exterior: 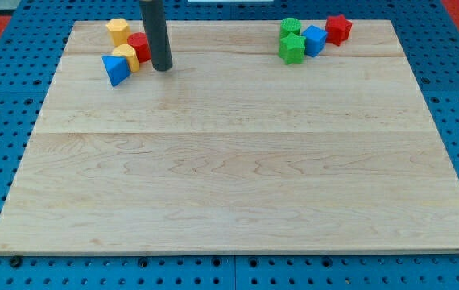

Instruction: Slide the green circle inbetween green star and the blue cube

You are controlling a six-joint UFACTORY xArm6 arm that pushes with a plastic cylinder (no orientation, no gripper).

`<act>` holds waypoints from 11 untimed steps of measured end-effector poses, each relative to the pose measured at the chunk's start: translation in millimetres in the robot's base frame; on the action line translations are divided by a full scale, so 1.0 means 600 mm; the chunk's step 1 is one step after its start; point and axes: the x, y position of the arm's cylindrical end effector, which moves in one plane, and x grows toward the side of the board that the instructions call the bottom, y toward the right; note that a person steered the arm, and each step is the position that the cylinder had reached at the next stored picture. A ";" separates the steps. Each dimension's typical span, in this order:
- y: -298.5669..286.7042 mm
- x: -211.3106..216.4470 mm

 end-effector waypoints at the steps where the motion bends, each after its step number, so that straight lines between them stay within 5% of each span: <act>1: -0.002 -0.045; 4: -0.012 -0.058; 8: 0.365 -0.160; 11: 0.393 0.010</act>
